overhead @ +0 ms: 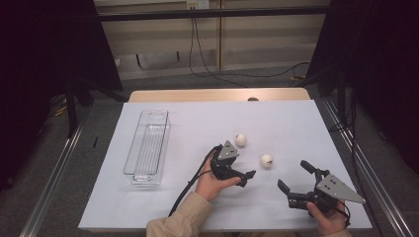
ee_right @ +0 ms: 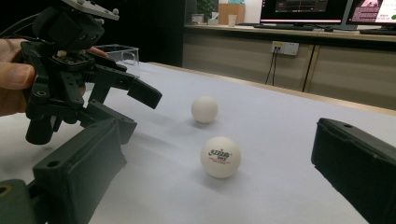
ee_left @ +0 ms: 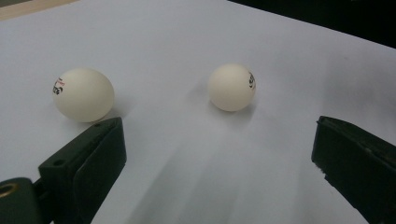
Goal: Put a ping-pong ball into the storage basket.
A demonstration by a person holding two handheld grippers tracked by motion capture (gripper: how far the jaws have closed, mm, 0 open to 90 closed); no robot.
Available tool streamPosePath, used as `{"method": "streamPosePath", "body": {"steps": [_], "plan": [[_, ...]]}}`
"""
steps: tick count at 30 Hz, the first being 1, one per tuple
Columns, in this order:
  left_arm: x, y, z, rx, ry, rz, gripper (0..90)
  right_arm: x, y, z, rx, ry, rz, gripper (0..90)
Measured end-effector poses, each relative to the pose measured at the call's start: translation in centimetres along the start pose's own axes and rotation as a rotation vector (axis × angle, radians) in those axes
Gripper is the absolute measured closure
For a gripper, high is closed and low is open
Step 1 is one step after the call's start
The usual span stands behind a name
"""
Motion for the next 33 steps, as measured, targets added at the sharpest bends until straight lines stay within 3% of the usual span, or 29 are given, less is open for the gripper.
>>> {"method": "streamPosePath", "body": {"steps": [33], "plan": [[1.1, 0.3, -0.4, 0.004, -0.007, 0.000, 3.1, 0.0, 0.0, 0.0, 0.005, 0.002, 0.002, 1.4]]}}
Point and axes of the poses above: each handheld gripper's, and its own axes: x roughly forward along the jaws, z roughly out of its underside, y roughly to its right, the point moved 6 cm from there along x, roughly forward along the jaws, and after that the axes turned 6 degrees about y, right-handed, at the moved point
